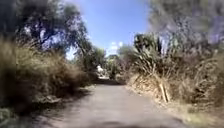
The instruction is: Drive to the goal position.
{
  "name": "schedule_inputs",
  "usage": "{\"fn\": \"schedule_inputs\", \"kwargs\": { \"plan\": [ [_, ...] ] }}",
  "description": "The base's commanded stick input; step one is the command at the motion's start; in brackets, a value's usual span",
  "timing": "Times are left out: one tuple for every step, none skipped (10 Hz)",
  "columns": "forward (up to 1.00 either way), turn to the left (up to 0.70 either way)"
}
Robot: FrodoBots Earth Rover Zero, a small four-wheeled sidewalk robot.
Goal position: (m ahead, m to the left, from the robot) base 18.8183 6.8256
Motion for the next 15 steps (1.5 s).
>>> {"fn": "schedule_inputs", "kwargs": {
  "plan": [
    [1.0, 0.0],
    [1.0, 0.0],
    [1.0, 0.0],
    [1.0, 0.0],
    [1.0, 0.01],
    [1.0, 0.06],
    [1.0, 0.11],
    [1.0, 0.16],
    [1.0, 0.2],
    [1.0, 0.24],
    [1.0, 0.0],
    [1.0, 0.0],
    [1.0, 0.0],
    [1.0, 0.0],
    [1.0, 0.0]
  ]
}}
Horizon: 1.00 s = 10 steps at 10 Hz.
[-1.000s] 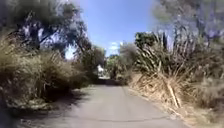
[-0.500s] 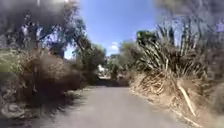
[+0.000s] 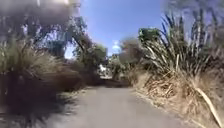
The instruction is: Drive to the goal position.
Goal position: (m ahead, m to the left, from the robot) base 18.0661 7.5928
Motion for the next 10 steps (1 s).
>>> {"fn": "schedule_inputs", "kwargs": {
  "plan": [
    [1.0, 0.0],
    [1.0, 0.0],
    [1.0, 0.0],
    [1.0, 0.0],
    [1.0, 0.0],
    [1.0, 0.0],
    [1.0, 0.0],
    [1.0, 0.0],
    [1.0, 0.0],
    [1.0, 0.0]
  ]
}}
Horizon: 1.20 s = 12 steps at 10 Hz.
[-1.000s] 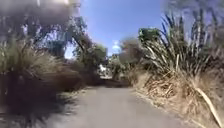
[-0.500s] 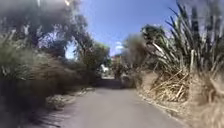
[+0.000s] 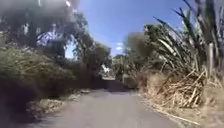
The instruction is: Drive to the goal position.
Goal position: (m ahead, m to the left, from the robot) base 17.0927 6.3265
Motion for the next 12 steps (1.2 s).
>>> {"fn": "schedule_inputs", "kwargs": {
  "plan": [
    [1.0, 0.0],
    [1.0, 0.0],
    [1.0, 0.36],
    [1.0, 0.29],
    [1.0, 0.22],
    [1.0, 0.16],
    [1.0, 0.09],
    [1.0, 0.03],
    [1.0, 0.0],
    [1.0, 0.0],
    [1.0, 0.0],
    [1.0, 0.0]
  ]
}}
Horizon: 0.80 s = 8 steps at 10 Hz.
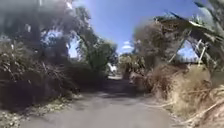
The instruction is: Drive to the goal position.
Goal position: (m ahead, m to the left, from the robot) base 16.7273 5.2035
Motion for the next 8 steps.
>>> {"fn": "schedule_inputs", "kwargs": {
  "plan": [
    [1.0, 0.0],
    [1.0, 0.0],
    [1.0, 0.0],
    [1.0, 0.0],
    [1.0, 0.0],
    [1.0, 0.0],
    [1.0, 0.0],
    [1.0, 0.0]
  ]
}}
